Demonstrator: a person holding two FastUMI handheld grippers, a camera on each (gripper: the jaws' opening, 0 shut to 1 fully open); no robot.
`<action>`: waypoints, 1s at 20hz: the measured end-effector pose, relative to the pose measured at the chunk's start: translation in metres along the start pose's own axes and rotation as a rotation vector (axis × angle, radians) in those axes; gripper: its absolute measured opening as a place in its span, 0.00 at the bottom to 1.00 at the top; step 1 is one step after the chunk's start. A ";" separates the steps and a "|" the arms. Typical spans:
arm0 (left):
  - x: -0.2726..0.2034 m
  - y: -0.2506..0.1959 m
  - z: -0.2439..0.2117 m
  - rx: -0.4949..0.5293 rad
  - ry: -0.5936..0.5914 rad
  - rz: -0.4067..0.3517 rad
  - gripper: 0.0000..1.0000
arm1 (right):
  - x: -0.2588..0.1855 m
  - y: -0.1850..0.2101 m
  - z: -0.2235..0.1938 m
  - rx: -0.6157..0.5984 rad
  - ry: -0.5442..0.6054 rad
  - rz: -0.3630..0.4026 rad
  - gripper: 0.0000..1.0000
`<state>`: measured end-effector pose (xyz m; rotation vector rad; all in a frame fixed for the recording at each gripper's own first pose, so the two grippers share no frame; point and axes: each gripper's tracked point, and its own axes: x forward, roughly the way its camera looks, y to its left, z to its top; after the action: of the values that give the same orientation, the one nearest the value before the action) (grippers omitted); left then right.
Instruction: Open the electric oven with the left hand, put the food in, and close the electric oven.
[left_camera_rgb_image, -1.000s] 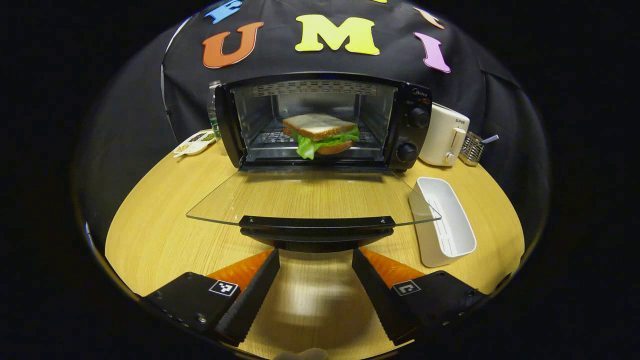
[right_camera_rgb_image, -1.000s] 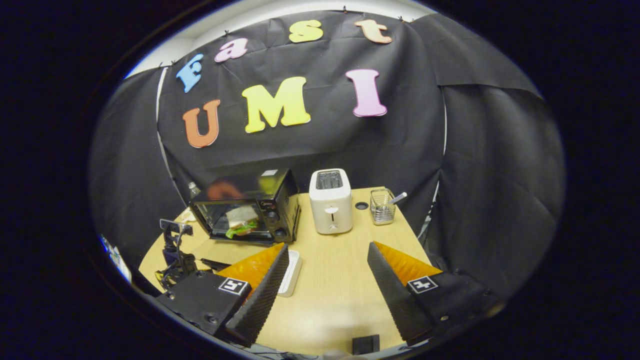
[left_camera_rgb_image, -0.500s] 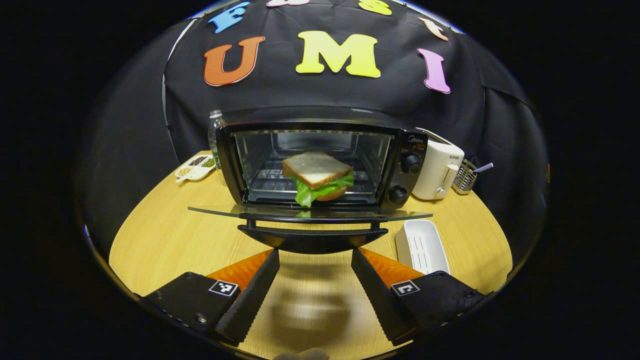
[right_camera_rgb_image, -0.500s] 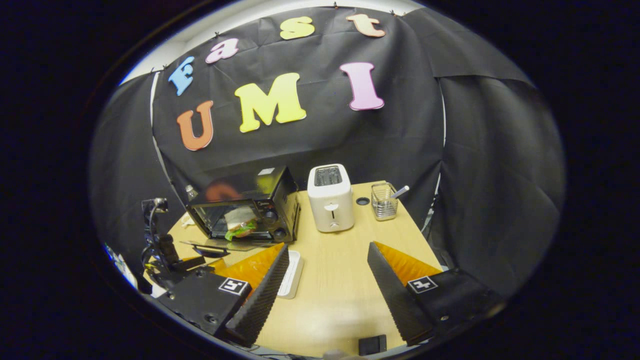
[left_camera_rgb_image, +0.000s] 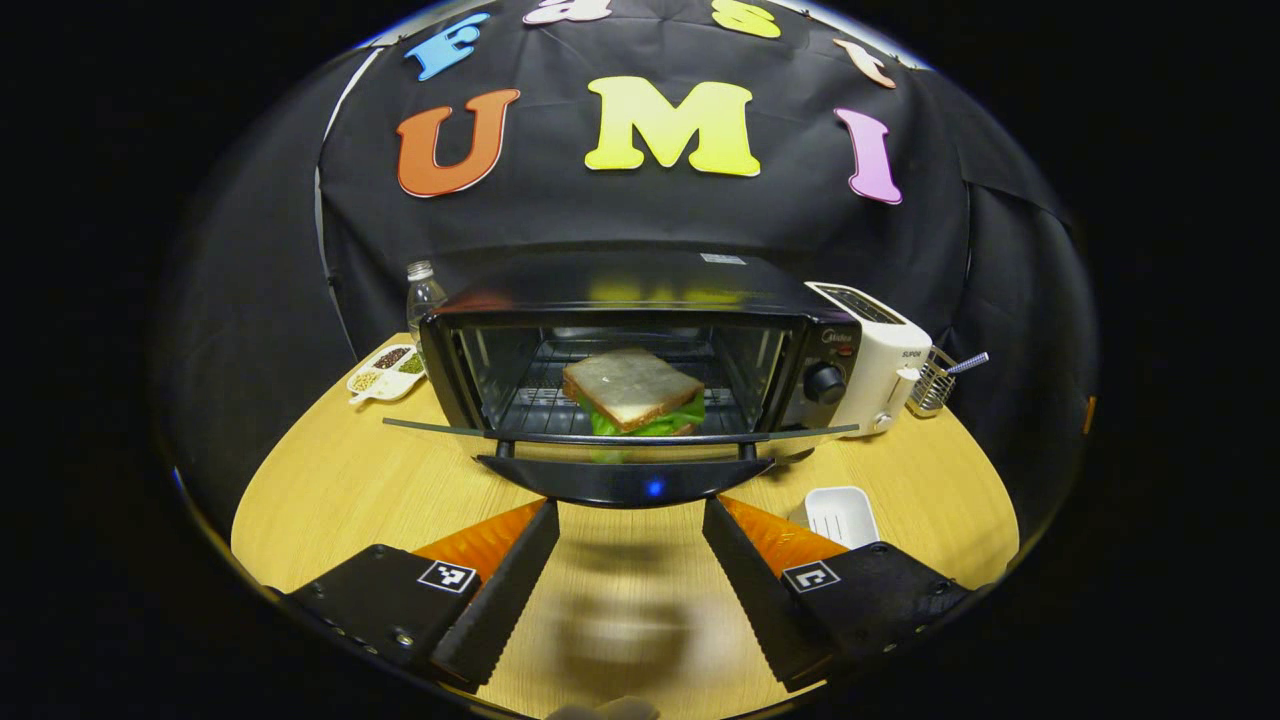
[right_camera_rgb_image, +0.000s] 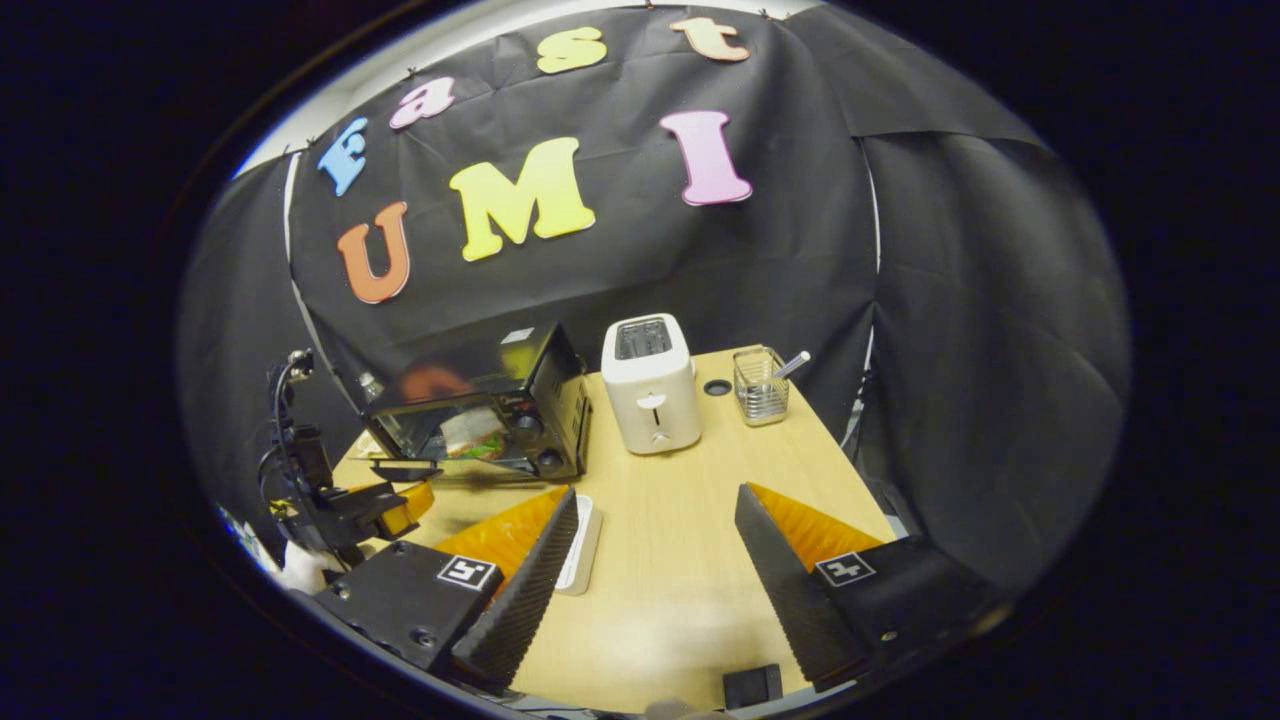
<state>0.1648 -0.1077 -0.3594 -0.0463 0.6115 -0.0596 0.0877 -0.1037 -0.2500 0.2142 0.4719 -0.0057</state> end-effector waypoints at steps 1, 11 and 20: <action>0.002 -0.001 0.003 -0.002 -0.002 -0.001 0.95 | 0.001 -0.001 -0.001 -0.002 0.000 -0.001 1.00; 0.040 0.000 0.035 -0.002 -0.019 0.002 0.95 | 0.000 -0.003 0.004 0.000 -0.003 -0.014 1.00; 0.038 -0.006 0.040 0.006 -0.035 -0.005 0.95 | -0.001 -0.004 0.004 -0.002 -0.001 -0.015 0.90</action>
<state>0.2183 -0.1155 -0.3484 -0.0430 0.5761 -0.0652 0.0881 -0.1079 -0.2469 0.2088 0.4722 -0.0202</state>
